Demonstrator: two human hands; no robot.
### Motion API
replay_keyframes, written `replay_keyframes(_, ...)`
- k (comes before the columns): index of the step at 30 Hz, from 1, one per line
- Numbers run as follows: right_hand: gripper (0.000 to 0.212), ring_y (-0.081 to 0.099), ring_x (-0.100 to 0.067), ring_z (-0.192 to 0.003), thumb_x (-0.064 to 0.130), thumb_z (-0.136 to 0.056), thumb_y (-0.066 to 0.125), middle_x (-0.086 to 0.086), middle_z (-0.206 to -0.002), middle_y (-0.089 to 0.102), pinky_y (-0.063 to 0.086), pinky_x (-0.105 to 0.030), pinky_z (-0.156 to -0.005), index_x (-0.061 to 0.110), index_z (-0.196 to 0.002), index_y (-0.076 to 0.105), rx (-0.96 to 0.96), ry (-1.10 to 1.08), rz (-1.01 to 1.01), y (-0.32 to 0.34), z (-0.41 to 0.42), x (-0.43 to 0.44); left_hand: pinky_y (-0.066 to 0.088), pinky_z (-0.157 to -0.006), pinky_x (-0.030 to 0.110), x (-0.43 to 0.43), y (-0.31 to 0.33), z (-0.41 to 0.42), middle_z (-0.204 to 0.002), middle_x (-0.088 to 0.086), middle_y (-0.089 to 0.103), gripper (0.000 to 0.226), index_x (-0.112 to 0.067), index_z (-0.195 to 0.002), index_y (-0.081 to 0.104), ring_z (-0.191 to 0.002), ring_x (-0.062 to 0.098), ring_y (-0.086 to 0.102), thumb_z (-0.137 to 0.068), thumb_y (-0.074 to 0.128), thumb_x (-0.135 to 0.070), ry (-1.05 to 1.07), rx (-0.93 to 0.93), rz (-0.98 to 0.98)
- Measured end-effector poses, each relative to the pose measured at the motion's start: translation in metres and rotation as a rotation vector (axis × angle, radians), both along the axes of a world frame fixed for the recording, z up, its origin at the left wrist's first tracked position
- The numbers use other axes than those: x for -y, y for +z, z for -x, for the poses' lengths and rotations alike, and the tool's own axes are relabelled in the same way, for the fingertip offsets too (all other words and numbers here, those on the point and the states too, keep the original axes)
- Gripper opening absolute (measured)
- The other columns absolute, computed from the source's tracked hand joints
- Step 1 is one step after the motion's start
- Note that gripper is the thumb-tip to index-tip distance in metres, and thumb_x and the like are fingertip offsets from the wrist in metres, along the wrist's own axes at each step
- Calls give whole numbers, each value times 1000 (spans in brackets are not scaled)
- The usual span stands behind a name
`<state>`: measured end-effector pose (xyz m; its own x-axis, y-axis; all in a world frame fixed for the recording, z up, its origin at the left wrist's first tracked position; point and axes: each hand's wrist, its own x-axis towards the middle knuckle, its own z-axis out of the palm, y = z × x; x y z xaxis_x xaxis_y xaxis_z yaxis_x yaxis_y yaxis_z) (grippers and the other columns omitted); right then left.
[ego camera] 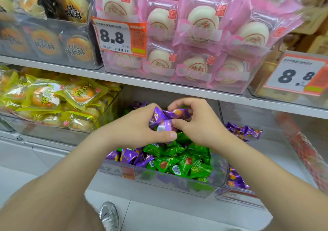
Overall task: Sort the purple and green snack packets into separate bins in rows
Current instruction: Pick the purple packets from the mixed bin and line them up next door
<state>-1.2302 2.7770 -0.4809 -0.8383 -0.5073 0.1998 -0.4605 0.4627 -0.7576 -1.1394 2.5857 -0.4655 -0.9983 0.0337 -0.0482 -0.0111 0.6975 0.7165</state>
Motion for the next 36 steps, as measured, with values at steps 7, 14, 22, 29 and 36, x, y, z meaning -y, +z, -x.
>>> replay_keyframes(7,17,73,-15,-77,37,-81,75,11,-83,77,59,-43,-87,36,-98,72,7,25,-171,9,-13,-33,52,-70,34,-24,-14,8,-92,-8,66,32,-28,-101,59,-82,15,63,-84,85,-34,-11,1,115)
replay_keyframes(14,8,61,-10,-63,26,-91,75,6,-76,74,49,-28,-63,23,-96,69,129,-152,22,29,-31,-66,52,-68,26,-48,-8,9,-82,-9,72,24,-33,-105,61,-72,6,65,-90,74,-18,1,-251,2)
replay_keyframes(22,9,38,-16,-53,13,-88,55,-12,-79,61,26,-26,-47,6,-84,59,899,-328,663,20,-20,-120,45,-68,29,-105,-18,6,-82,-5,61,31,-27,-115,36,-70,9,57,-102,63,-20,-114,-436,-27)
replay_keyframes(29,20,70,-9,-82,17,-87,82,8,-93,76,54,-22,-78,23,-106,77,-119,-466,-162,-35,57,-226,46,-77,42,-148,-14,14,-97,-7,55,21,-27,-115,43,-87,19,51,-103,59,-20,-233,-612,169)
replay_keyframes(36,19,65,-15,-78,12,-85,83,4,-86,72,38,-3,-66,17,-103,83,-153,-424,-382,-65,88,-273,31,-70,32,-175,-20,32,-92,-20,39,32,-27,-118,47,-82,8,29,-98,65,-11,-248,-574,284)
